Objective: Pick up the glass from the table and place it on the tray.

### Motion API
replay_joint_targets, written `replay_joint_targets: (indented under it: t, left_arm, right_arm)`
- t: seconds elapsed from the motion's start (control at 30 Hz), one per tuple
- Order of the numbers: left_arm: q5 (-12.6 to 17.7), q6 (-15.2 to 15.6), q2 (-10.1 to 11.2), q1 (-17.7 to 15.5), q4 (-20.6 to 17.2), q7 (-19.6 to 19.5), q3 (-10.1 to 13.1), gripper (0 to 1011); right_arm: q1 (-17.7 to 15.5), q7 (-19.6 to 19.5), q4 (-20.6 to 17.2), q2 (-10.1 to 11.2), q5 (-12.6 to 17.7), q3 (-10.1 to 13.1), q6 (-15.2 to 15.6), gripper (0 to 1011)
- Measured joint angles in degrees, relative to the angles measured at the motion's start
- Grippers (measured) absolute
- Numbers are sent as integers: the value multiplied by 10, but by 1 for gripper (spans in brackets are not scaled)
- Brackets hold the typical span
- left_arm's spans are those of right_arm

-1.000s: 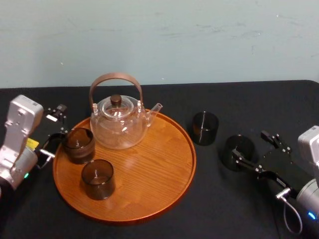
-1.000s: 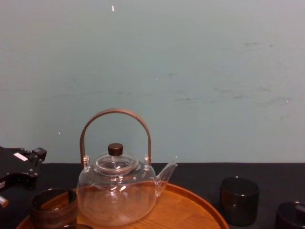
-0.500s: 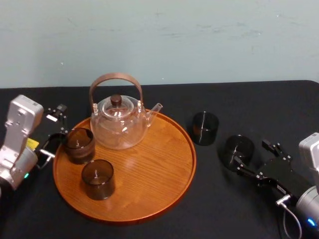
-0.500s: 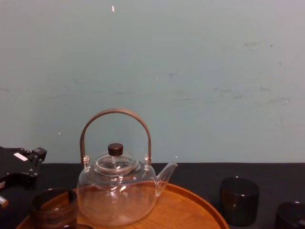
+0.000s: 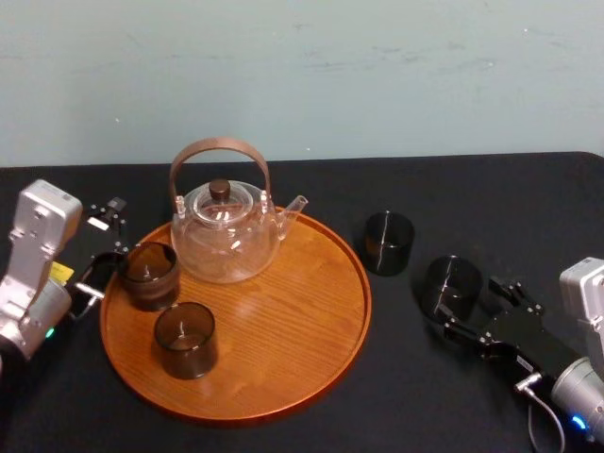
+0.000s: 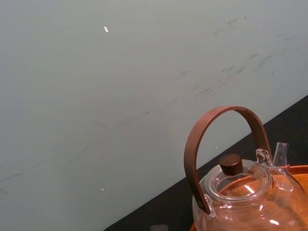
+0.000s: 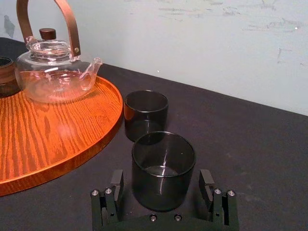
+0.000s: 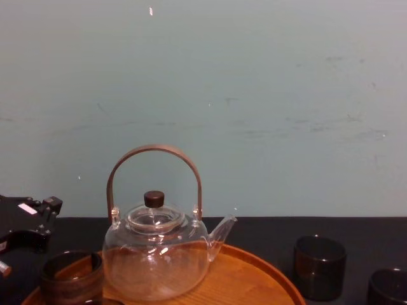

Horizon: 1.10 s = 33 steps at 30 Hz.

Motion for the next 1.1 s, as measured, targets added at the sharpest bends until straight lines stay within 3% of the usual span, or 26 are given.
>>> replay_joint_targets:
  t: [0.6, 1.1]
  left_arm:
    - [0, 0, 0, 0, 0, 0, 0, 0]
    - [0, 0, 0, 0, 0, 0, 0, 0]
  right_arm:
    - [50, 38, 68, -34, -13, 6, 3, 1002]
    - [105, 71, 136, -70, -38, -1, -3, 1002]
